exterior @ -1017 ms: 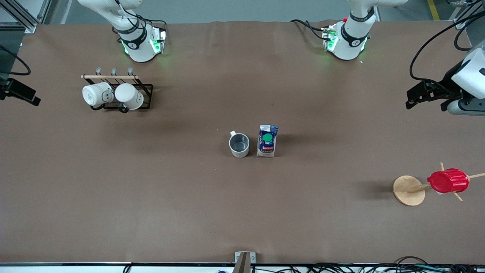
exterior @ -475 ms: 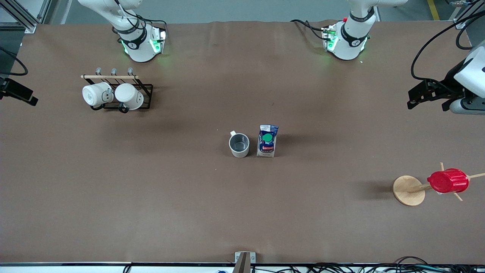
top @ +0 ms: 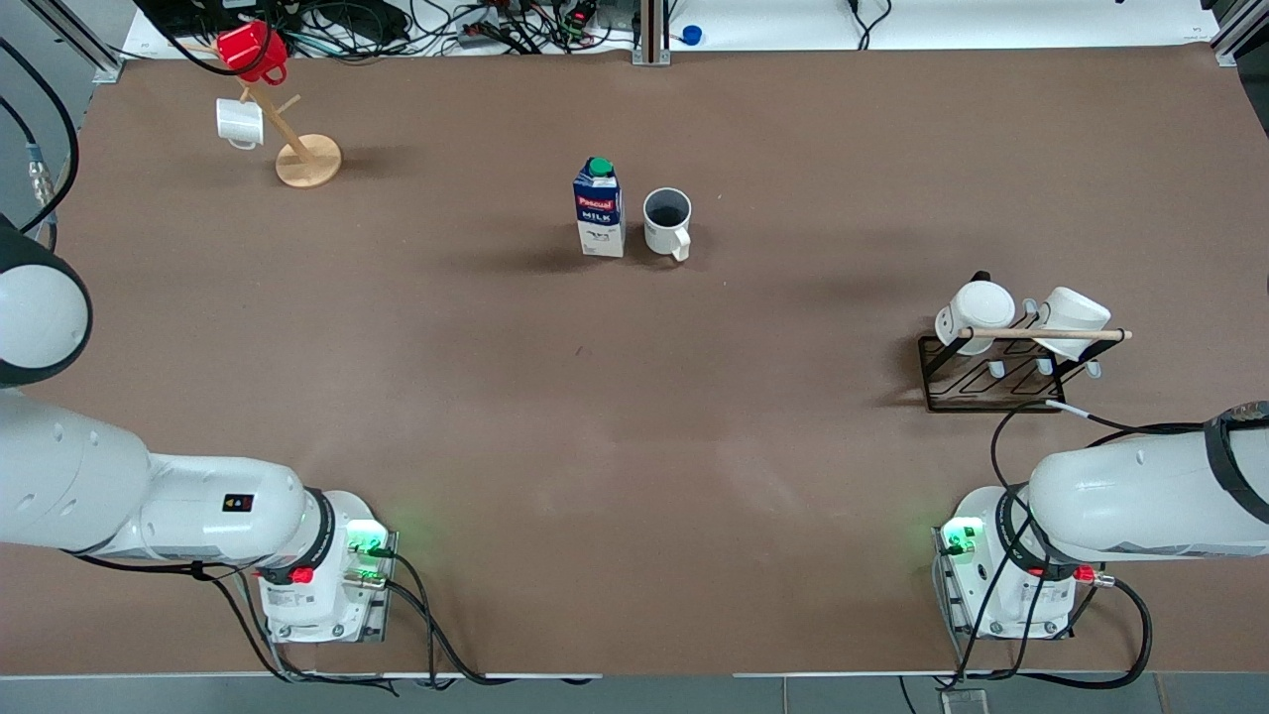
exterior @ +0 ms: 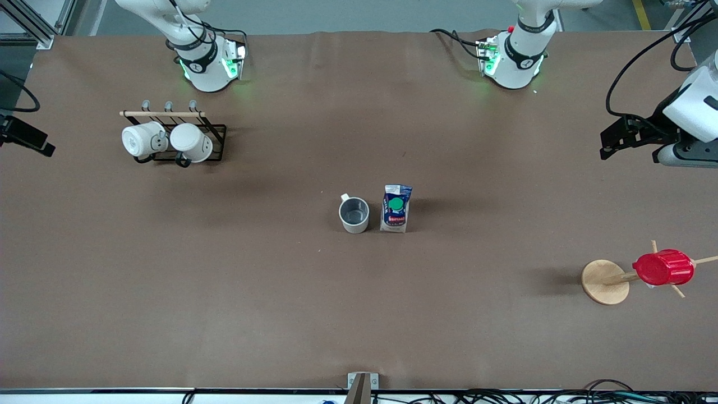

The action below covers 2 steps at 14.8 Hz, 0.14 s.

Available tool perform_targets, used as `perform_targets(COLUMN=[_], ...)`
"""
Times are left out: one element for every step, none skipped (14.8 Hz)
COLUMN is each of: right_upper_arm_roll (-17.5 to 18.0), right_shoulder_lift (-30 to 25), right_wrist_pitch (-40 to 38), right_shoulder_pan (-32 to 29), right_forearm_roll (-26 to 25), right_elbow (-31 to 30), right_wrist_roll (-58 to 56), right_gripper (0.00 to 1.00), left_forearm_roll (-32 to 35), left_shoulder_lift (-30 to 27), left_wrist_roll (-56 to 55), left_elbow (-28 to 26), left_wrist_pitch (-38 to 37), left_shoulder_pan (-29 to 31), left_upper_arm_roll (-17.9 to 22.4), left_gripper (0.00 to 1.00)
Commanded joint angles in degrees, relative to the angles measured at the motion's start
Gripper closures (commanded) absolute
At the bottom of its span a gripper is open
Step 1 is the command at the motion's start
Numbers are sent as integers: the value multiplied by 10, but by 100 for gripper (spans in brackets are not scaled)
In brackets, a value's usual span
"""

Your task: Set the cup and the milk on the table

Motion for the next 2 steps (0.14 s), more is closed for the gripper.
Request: perform_targets(right_upper_arm_roll=[7,7], right_shoulder_lift=[-5,-5], right_wrist_pitch=[2,2], right_shoulder_pan=[-11,-11], right_forearm_roll=[11,11], right_elbow=[-7,-7], right_wrist_roll=[1,1], right_gripper=[0,0], left_forearm_roll=[11,11], left_shoulder_lift=[-13,-14], left_wrist_roll=[-5,-5], left_elbow=[-9,-13], left_wrist_pitch=[-6,-5], left_shoulder_pan=[-13,-14], left_upper_arm_roll=[13,13], left_gripper=[2,2])
